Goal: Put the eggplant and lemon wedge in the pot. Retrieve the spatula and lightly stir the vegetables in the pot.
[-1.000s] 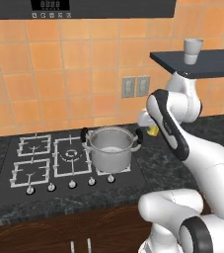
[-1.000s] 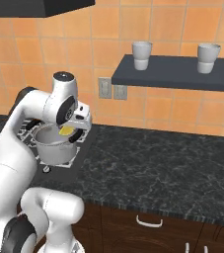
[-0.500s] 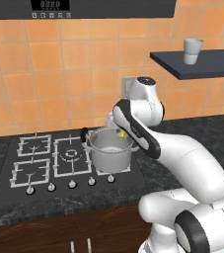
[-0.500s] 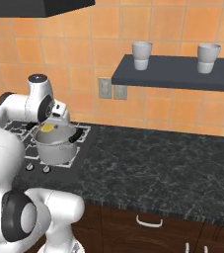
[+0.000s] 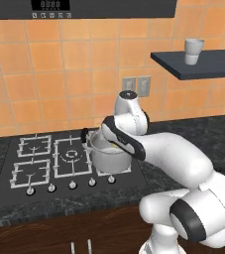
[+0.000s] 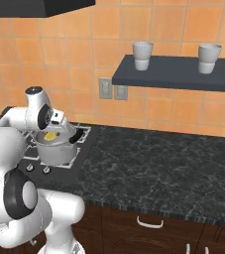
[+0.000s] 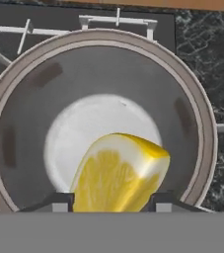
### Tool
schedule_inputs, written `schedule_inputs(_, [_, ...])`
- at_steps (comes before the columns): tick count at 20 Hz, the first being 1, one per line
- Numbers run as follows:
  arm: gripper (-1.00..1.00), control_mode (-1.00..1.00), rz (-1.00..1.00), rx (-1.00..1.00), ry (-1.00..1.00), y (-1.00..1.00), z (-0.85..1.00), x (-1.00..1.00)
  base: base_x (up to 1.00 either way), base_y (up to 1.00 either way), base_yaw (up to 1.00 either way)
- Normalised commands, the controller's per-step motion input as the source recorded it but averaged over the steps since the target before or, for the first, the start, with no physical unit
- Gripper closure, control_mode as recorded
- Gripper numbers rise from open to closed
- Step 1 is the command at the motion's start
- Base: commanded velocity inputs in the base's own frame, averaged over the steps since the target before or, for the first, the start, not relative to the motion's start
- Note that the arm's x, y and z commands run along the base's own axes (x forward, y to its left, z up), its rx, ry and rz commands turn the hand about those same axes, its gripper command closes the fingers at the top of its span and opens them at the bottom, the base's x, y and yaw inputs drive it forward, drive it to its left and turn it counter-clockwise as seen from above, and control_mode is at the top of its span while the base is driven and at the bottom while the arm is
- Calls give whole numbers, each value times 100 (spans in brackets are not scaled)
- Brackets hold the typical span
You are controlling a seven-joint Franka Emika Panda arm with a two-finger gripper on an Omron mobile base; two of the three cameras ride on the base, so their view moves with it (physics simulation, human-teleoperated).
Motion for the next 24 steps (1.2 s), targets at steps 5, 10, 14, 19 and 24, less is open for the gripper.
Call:
schedule_inputs(5, [100,-100,0,0,0,0,-43,19,0,0,0])
schedule_inputs(10, [100,-100,-1,0,0,0,-27,8,0,0,0])
schedule_inputs(14, [-100,-100,-2,0,0,1,-4,0,0,0,0])
schedule_inputs(19, [-100,-100,-5,0,0,0,28,-11,0,0,0])
schedule_inputs(24, [-100,-100,-5,0,0,0,59,-24,0,0,0])
